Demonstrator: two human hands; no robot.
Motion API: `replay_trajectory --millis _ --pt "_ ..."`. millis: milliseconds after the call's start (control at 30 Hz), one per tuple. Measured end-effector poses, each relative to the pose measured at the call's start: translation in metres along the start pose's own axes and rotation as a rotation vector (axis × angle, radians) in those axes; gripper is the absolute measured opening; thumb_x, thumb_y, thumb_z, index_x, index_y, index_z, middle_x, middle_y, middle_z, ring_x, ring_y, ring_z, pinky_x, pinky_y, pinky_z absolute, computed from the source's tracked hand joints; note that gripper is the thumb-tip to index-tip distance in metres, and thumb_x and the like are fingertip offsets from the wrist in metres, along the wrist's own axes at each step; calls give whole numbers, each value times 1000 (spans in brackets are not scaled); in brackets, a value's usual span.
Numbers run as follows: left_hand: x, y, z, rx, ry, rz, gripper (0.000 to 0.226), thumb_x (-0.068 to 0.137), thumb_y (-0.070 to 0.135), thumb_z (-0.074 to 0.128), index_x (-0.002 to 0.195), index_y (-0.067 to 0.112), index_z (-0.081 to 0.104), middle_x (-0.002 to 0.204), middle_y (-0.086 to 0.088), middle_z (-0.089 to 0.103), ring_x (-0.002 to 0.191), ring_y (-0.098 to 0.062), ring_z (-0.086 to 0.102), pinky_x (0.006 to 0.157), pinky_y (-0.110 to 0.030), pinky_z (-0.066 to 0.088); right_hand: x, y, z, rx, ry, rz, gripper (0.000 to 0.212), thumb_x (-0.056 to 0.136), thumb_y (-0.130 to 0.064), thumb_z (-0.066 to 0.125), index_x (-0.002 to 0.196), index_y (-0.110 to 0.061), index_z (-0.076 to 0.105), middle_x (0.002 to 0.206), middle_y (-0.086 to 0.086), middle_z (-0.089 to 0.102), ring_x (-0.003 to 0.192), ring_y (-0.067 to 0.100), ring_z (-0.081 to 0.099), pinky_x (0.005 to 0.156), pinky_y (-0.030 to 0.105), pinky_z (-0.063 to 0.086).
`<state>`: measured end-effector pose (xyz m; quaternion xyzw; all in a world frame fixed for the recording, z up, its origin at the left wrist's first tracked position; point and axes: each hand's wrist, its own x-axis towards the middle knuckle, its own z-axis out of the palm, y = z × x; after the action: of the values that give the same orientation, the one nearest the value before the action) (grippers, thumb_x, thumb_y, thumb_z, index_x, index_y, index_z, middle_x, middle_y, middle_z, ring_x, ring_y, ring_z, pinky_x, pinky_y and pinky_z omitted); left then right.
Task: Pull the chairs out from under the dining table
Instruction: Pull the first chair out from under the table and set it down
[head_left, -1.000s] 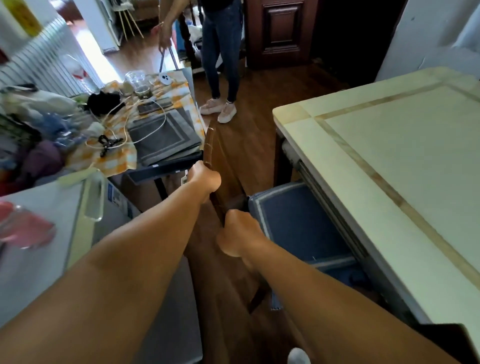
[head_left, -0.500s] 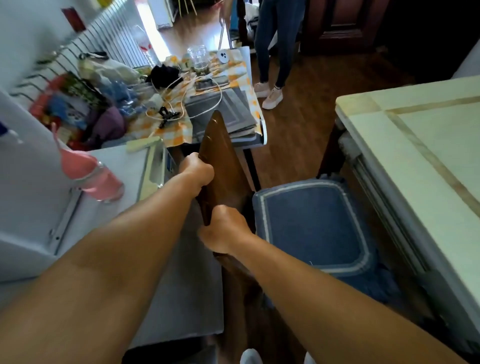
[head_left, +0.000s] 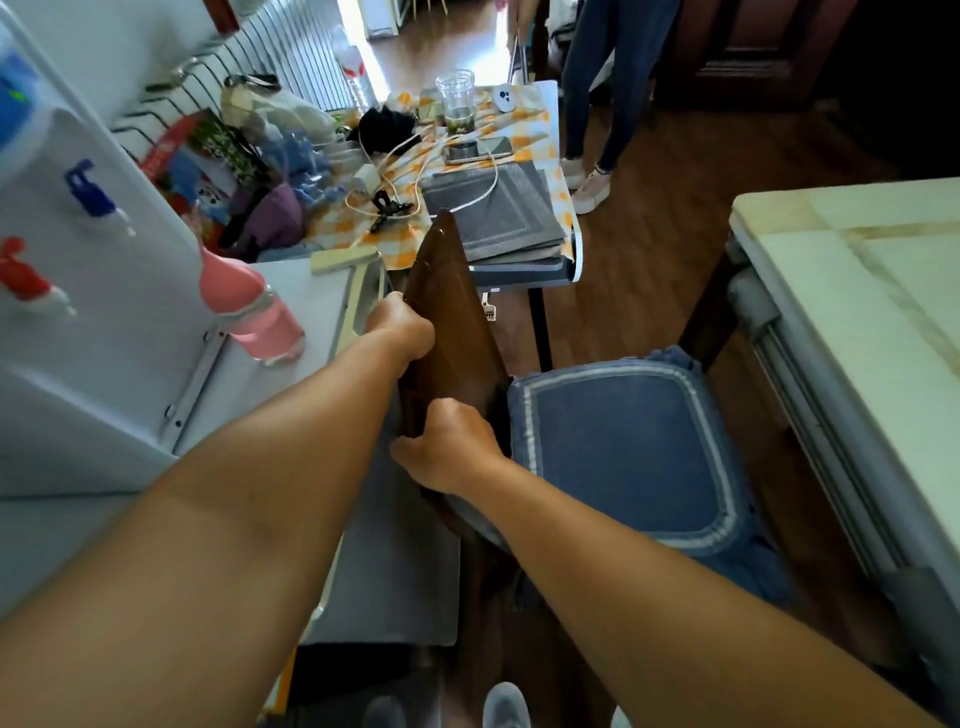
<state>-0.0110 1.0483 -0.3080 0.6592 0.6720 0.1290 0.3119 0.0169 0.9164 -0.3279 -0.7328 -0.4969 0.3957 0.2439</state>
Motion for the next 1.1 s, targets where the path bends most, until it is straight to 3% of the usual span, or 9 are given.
replay_trajectory --millis 100,167,267,333,467,600,767,1000,1100 --pt "-12 5 -9 -6 -6 0 38 85 7 49 123 10 51 116 -14 60 102 -30 57 75 -33 46 -1 2 1 65 -26 42 29 79 -46 63 77 -19 52 77 0 57 69 18 55 52 30 39" --pt "-21 8 -17 -54 6 0 48 86 14 55 133 12 44 125 -13 57 108 -28 56 75 -32 44 -5 5 -1 144 -61 66 46 78 -54 62 100 -15 56 93 3 61 81 19 58 60 31 43" --pt "-40 13 -25 -135 54 35 65 86 28 60 143 12 31 135 -11 52 116 -28 53 79 -31 42 -19 14 -8 232 -71 84 78 75 -63 60 133 -14 42 123 4 56 107 23 55 76 31 42" --pt "-58 14 -27 -177 98 55 71 87 34 59 146 13 27 142 -10 47 123 -29 50 86 -32 42 -30 22 -15 248 -47 81 84 75 -66 57 139 -15 36 131 4 53 115 24 52 81 32 42" --pt "-99 20 -25 -277 268 92 62 89 40 54 142 12 36 141 -10 50 122 -26 52 85 -27 42 -59 45 -38 336 140 31 70 84 -59 49 137 -15 39 123 3 57 108 20 53 83 33 41" --pt "-144 27 -21 -365 376 134 48 93 39 49 131 10 48 128 -9 60 110 -21 58 63 -12 33 -92 69 -67 429 368 -7 47 90 -48 47 119 -12 52 93 -4 58 89 18 55 77 35 44" --pt "-205 31 -12 -423 371 177 40 93 40 48 120 12 55 113 -7 66 94 -20 62 71 -27 45 -141 91 -93 451 479 -44 28 92 -45 47 98 -18 51 85 -6 57 84 18 56 73 34 45" --pt "-288 29 6 -510 286 185 32 92 41 48 110 16 58 110 -5 69 100 -24 65 90 -41 52 -215 110 -98 411 599 -54 30 92 -44 48 99 -15 54 77 -8 54 68 8 51 56 26 36" --pt "-331 18 19 -557 258 211 21 92 39 49 98 21 56 105 -5 70 96 -24 67 87 -39 54 -257 116 -93 380 647 -55 32 93 -41 49 101 -11 56 81 -4 56 73 13 52 64 26 36"
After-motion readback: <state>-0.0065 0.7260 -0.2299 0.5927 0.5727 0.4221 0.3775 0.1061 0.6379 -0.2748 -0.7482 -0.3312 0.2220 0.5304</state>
